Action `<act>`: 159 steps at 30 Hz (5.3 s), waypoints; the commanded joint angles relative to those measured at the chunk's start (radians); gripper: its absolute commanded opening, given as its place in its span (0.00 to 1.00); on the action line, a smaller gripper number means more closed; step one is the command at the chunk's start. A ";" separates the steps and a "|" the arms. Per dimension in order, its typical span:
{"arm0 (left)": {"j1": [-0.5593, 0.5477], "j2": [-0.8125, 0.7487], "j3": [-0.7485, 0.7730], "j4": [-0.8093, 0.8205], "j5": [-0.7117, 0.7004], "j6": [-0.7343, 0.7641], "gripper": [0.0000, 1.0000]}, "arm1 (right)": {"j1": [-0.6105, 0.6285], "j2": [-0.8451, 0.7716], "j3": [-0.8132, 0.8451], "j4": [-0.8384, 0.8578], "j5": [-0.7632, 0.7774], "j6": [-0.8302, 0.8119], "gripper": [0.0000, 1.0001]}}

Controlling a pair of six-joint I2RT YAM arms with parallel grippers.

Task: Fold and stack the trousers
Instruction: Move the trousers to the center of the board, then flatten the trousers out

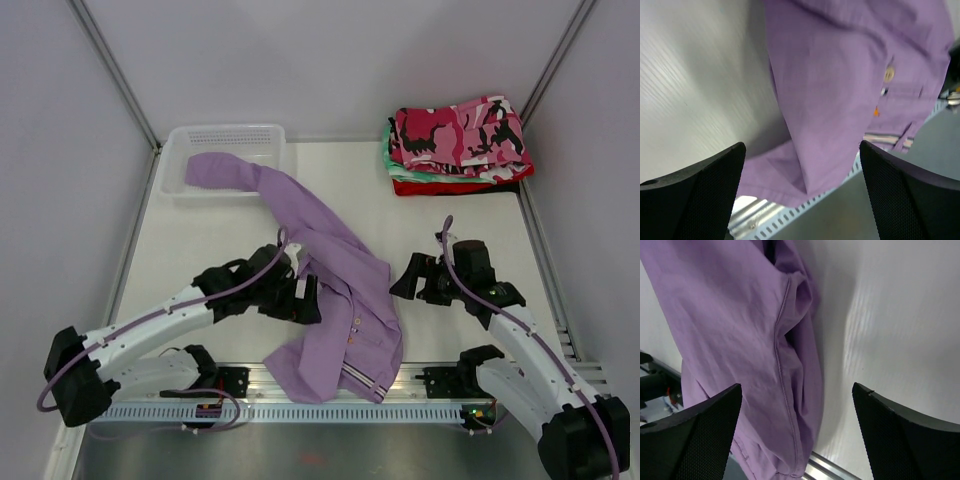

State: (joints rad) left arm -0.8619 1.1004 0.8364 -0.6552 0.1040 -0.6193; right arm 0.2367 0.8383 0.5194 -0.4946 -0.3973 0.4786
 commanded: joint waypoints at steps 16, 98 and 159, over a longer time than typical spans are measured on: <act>-0.393 0.437 0.073 0.089 -0.170 -0.082 0.42 | 0.124 -0.142 -0.085 0.056 -0.071 0.147 0.93; 0.928 0.147 0.372 0.002 -0.043 0.285 0.02 | 0.378 0.254 0.306 -0.269 0.441 0.009 0.70; 0.917 0.081 0.926 -0.215 0.078 0.316 0.02 | 0.193 0.159 0.561 -0.483 0.735 -0.106 0.00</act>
State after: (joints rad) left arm 0.0593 1.0851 1.8458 -0.9409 0.0662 -0.3099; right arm 0.4316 0.9710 1.1500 -0.9939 0.3702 0.3733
